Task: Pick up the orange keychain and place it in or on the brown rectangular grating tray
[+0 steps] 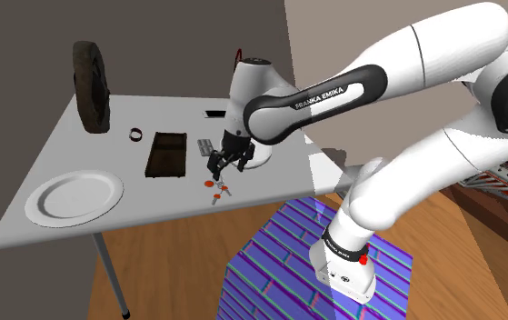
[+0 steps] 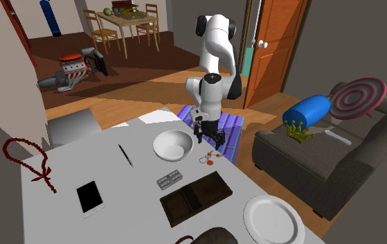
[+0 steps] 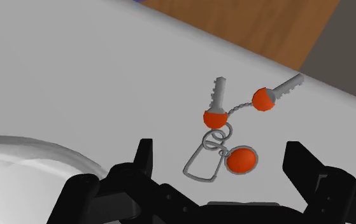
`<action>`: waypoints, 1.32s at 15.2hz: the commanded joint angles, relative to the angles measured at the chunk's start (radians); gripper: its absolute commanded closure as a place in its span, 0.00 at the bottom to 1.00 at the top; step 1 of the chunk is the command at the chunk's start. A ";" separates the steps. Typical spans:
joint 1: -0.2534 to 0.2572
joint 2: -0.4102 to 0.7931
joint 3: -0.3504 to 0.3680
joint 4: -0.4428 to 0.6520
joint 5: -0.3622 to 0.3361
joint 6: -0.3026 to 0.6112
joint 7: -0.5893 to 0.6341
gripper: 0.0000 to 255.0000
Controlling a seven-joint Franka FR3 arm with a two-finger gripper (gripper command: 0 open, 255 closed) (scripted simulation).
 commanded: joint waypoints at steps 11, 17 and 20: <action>-0.006 0.126 0.037 -0.038 -0.005 0.167 0.030 0.00; -0.006 0.126 0.037 -0.038 -0.005 0.167 0.030 1.00; -0.005 0.122 0.038 -0.038 -0.004 0.163 0.031 1.00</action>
